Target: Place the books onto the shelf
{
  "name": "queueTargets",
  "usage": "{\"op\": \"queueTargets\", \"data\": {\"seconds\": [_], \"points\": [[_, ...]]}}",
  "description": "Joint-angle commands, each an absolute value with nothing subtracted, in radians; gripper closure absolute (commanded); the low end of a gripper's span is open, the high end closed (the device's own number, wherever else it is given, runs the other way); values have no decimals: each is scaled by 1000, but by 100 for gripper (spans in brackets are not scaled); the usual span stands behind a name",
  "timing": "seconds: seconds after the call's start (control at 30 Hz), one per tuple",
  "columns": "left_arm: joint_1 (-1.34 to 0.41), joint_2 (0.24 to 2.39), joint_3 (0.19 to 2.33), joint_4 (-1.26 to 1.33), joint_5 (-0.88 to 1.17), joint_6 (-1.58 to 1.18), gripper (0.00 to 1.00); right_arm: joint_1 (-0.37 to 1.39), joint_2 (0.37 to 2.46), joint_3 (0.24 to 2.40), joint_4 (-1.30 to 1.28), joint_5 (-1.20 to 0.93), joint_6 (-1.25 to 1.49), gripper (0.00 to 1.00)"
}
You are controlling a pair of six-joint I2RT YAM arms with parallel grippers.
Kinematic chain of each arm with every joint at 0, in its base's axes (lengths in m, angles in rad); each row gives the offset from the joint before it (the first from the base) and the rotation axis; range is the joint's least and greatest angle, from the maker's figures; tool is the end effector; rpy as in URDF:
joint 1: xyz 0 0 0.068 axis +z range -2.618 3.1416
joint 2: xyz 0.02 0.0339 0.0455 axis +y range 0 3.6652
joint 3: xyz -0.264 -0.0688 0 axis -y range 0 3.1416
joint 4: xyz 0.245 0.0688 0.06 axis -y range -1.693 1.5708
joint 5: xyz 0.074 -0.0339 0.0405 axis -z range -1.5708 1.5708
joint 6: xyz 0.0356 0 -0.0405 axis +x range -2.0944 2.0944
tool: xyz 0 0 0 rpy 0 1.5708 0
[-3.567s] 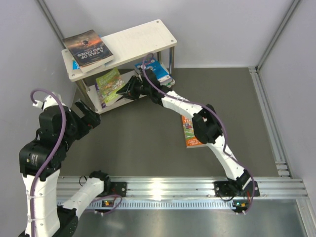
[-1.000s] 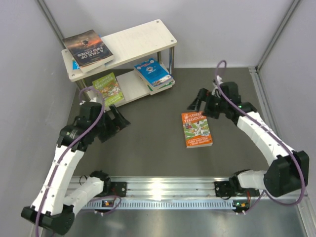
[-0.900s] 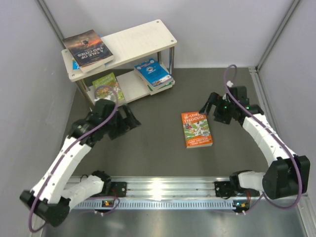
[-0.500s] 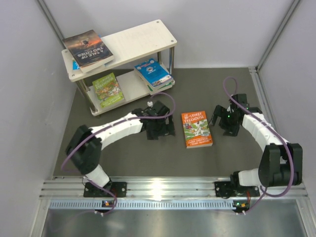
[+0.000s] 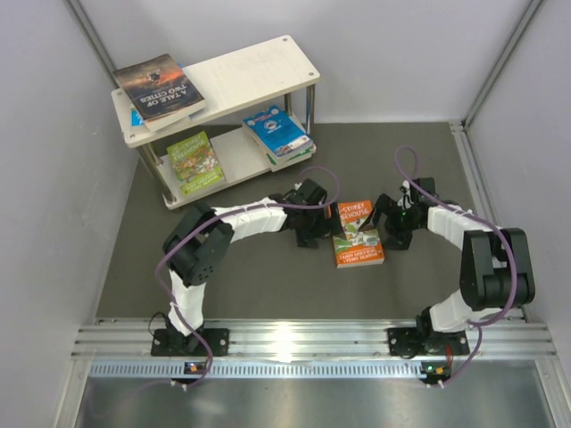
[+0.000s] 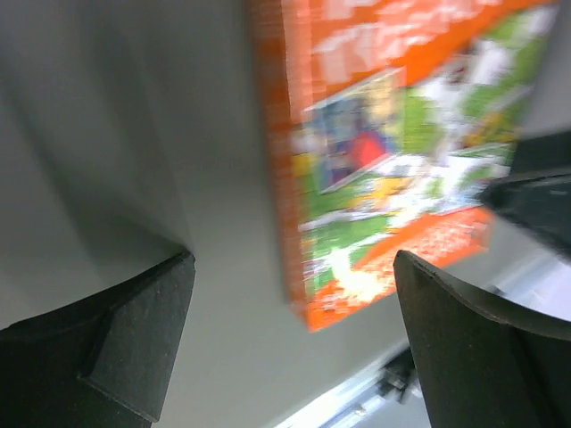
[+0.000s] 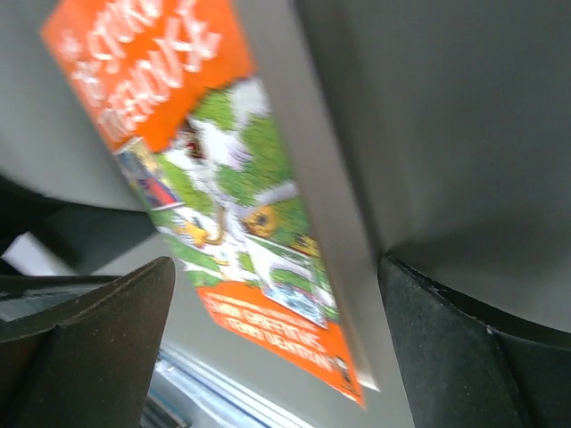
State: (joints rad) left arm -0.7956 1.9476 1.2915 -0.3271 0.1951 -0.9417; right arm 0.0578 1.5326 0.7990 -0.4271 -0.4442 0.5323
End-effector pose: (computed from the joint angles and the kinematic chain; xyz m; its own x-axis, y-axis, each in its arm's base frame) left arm 0.2808 -0.2964 0.1664 -0.9701 -0.1433 -0.1957 -0.0144 0.8395 -0.5432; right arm 0.2730 0.0311 0.1605 -0.9022 0.4068 -0.1435 0.2723 0.7951 0.5419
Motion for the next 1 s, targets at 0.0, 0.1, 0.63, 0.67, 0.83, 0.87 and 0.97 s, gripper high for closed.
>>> {"op": "queueTargets", "data": {"seconds": [0.0,0.1,0.63,0.67,0.83,0.87,0.97], "points": [[-802,2043,1328,-178,340,-957,1,84,1595,739,-236,-544,578,4],[-802,2095,1310,-46,425,-1012,1,133,1597,726,-158,-618,620,16],[-710,1863,1159,3,451,-1017,1,166,1356,831,-334,-618,647,100],[-698,1833,1135,5,445,-1020,1,166,1341,844,-337,-627,661,100],[-606,1648,967,93,457,-1080,1,166,1250,894,-299,-699,802,100],[-597,1628,950,101,459,-1088,1,167,1240,902,-290,-706,819,100],[-574,1559,907,133,459,-1120,1,167,1209,905,-250,-739,885,100]]}}
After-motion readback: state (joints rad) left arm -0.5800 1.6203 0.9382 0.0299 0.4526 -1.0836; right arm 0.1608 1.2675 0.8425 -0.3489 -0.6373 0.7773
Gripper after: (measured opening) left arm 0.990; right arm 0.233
